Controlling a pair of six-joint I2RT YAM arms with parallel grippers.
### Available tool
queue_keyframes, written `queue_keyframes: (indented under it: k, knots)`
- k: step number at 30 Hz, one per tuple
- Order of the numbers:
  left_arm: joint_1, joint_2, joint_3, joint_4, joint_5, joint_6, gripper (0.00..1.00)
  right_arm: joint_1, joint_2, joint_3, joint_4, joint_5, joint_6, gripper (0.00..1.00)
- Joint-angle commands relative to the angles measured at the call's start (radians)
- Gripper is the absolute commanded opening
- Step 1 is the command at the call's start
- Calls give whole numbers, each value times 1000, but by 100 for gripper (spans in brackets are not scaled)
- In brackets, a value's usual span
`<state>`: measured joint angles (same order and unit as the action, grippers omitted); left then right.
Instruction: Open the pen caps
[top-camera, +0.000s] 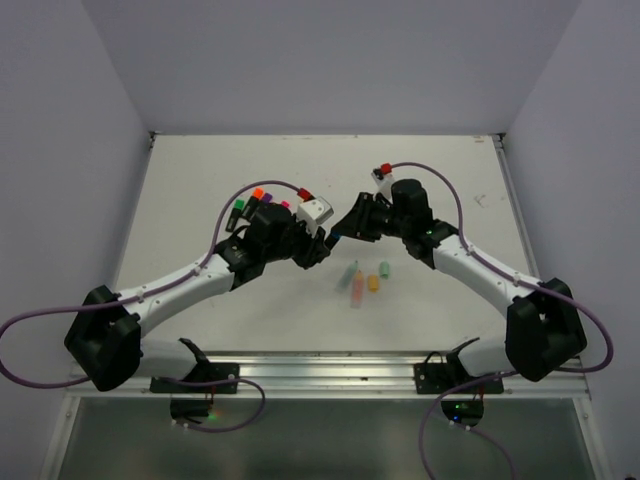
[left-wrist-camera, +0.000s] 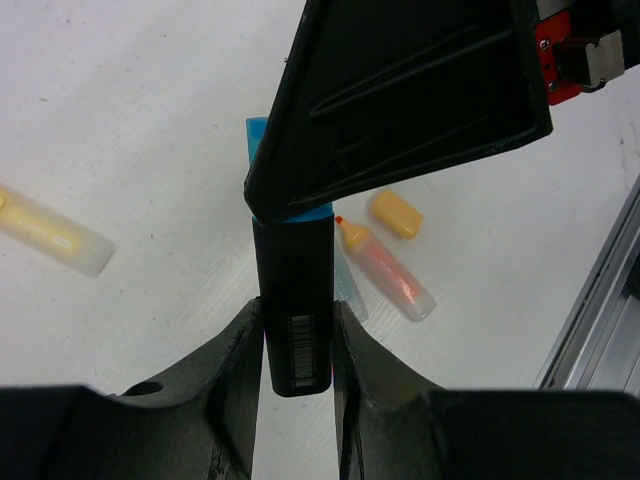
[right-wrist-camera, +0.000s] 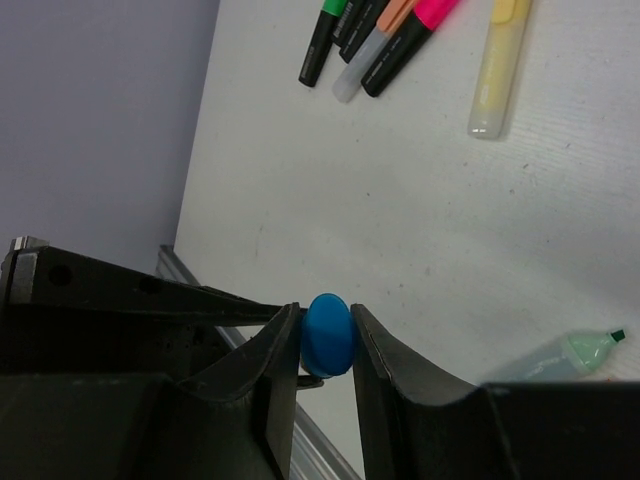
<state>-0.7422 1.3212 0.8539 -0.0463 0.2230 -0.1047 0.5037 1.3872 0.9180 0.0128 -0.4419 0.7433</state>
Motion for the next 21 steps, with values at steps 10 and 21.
queue_keyframes:
  k: [10,21]
  knots:
    - [-3,-59,-21,54,19,-46,12,6,-33,-19,75,-46,-53,0]
    - [122,-125,-96,140,243,-133,75,2,-120,-39,113,-161,-188,0]
